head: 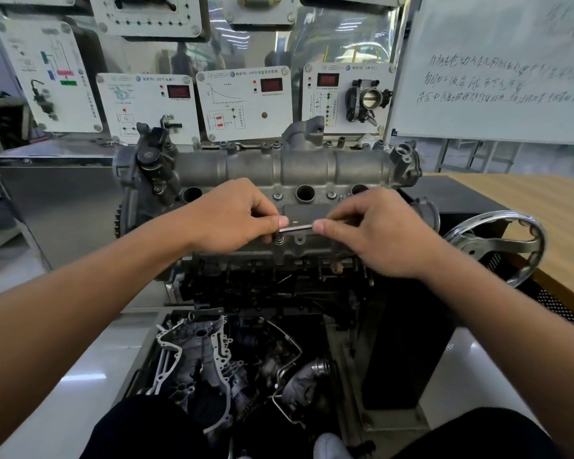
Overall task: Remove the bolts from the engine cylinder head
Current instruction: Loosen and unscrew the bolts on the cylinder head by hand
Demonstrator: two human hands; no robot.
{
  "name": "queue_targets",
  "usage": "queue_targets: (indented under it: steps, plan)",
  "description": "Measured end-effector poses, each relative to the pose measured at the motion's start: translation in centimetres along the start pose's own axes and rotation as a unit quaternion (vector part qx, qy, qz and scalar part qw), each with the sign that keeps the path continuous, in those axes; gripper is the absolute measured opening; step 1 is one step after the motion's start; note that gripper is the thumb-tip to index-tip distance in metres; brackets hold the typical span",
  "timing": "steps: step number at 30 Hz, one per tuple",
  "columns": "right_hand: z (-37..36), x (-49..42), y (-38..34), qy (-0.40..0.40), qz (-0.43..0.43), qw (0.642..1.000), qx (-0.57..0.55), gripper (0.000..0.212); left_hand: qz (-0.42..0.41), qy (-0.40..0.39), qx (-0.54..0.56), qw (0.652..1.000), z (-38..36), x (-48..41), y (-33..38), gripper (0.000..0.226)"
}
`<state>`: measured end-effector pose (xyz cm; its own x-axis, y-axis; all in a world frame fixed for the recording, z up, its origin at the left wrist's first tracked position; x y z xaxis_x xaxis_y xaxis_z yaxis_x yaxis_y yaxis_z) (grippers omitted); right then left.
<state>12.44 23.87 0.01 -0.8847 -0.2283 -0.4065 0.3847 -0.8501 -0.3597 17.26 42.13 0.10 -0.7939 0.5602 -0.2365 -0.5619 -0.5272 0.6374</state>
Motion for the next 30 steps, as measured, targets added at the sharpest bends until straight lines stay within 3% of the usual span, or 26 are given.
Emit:
queue_targets:
  steps: [3, 7, 13, 18, 24, 30]
  plan:
    - [1.1, -2.5, -1.3, -0.016, 0.074, 0.994, 0.082, 0.027, 0.002, -0.032, -0.002, 0.999, 0.3, -0.2, -0.3, 0.029]
    - [1.4, -4.7, -2.2, -0.064, 0.121, 0.984, 0.113, 0.025, -0.007, -0.051, 0.048, 0.998, 0.5, 0.3, -0.1, 0.015]
    - [2.8, -5.3, -3.4, -0.032, 0.153, 0.985, 0.077, 0.021, -0.068, 0.055, 0.014, 0.996, 2.4, 1.7, 0.8, 0.01]
    - [3.1, -3.8, -4.6, -0.017, 0.154, 0.986, 0.059, 0.02, -0.088, 0.126, -0.042, 0.987, 5.9, 3.3, 1.5, 0.012]
    - [-1.3, -0.8, -6.3, -0.105, 0.137, 0.985, 0.003, 0.023, -0.083, 0.109, -0.066, 0.988, 6.9, 5.0, 1.2, 0.019]
    - [-3.6, 0.1, -7.2, -0.092, 0.088, 0.992, -0.017, 0.024, -0.072, 0.129, -0.085, 0.985, 5.9, 6.8, -0.7, 0.017]
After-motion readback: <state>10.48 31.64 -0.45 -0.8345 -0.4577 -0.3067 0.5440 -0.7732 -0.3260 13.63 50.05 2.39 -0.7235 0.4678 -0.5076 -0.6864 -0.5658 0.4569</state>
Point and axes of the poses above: each hand's wrist, its own x-axis away from the middle knuckle, its own z-axis out of the back of the hand, y = z × x, the point moved 6 cm from there along -x, towards the middle knuckle, and after that the axes turned 12 degrees about x, right-handed, at the moved point
